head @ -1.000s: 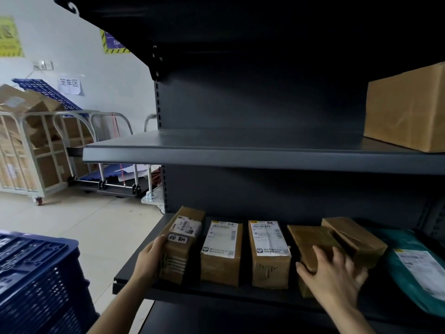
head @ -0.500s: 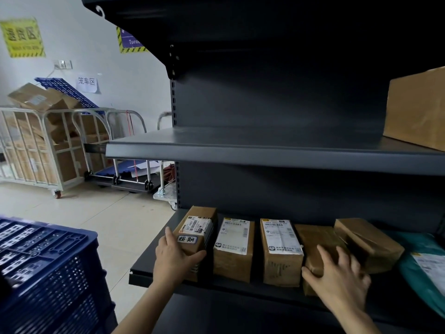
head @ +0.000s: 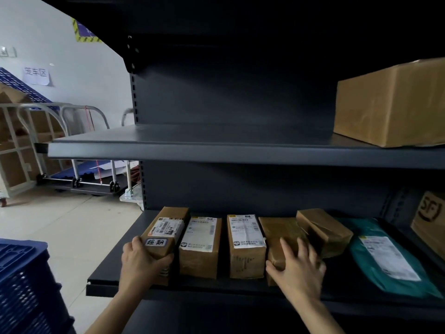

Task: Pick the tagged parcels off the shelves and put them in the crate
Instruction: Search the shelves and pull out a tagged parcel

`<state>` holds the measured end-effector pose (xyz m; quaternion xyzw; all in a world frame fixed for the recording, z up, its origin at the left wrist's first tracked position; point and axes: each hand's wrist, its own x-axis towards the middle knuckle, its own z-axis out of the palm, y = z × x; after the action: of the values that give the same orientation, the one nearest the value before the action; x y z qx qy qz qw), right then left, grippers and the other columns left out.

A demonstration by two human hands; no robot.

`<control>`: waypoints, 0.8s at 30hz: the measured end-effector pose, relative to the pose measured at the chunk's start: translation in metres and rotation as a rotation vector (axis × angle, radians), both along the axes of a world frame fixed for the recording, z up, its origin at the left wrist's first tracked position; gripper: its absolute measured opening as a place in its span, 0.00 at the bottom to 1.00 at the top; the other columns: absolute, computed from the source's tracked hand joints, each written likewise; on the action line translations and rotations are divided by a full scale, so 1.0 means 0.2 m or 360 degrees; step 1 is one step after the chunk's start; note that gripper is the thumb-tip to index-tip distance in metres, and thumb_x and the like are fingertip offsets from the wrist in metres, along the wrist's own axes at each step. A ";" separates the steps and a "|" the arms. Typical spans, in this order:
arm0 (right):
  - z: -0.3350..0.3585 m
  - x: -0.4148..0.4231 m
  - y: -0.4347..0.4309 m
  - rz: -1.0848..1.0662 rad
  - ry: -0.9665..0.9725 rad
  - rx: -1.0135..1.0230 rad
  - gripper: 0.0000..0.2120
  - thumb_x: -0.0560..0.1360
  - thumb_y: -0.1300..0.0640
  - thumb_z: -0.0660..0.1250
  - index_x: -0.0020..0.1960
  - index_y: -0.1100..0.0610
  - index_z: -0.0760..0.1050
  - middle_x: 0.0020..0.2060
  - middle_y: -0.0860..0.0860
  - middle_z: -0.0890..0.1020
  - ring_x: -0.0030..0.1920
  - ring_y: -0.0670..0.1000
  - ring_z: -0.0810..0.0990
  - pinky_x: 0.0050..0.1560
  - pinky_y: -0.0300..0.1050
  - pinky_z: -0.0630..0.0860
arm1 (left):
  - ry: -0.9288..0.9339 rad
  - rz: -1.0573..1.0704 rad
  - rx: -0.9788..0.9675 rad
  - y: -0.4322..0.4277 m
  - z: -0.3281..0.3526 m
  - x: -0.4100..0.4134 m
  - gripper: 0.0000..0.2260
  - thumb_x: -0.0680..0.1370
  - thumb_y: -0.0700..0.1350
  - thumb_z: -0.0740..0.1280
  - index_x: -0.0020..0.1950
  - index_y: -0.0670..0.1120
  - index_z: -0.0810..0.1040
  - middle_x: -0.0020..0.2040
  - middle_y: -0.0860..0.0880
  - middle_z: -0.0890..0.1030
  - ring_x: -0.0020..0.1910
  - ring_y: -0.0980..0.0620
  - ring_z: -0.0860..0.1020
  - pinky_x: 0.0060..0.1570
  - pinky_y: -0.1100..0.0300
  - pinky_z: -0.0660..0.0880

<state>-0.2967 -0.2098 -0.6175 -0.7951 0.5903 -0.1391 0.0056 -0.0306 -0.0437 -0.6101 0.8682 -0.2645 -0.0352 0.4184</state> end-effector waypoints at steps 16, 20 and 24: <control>0.10 -0.19 -0.06 -0.0328 -0.1951 0.0898 0.24 0.74 0.39 0.61 0.66 0.51 0.71 0.65 0.55 0.74 0.65 0.59 0.71 0.62 0.54 0.68 | -0.0157 0.0014 -0.0513 0.02 0.26 -0.06 0.36 0.64 0.45 0.78 0.68 0.41 0.67 0.59 0.37 0.70 0.60 0.40 0.70 0.62 0.50 0.67; 0.12 -0.22 -0.06 -0.0232 -0.1306 0.0364 0.27 0.76 0.39 0.56 0.72 0.50 0.62 0.68 0.57 0.70 0.66 0.61 0.69 0.64 0.59 0.67 | -0.0157 -0.0152 -0.0561 -0.06 0.26 -0.20 0.33 0.66 0.44 0.76 0.69 0.48 0.69 0.58 0.44 0.68 0.61 0.44 0.68 0.63 0.53 0.66; 0.18 -0.12 0.01 -0.0092 -0.0455 -0.0034 0.33 0.73 0.32 0.53 0.74 0.45 0.53 0.72 0.57 0.61 0.70 0.59 0.61 0.65 0.59 0.64 | -0.0172 -0.0232 -0.0519 -0.11 0.26 -0.31 0.32 0.66 0.47 0.75 0.68 0.52 0.69 0.56 0.48 0.64 0.64 0.43 0.66 0.63 0.53 0.67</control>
<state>-0.3204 -0.2082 -0.5821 -0.7498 0.6048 -0.2572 0.0772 -0.0927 -0.0662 -0.5581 0.7680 -0.3511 0.0247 0.5350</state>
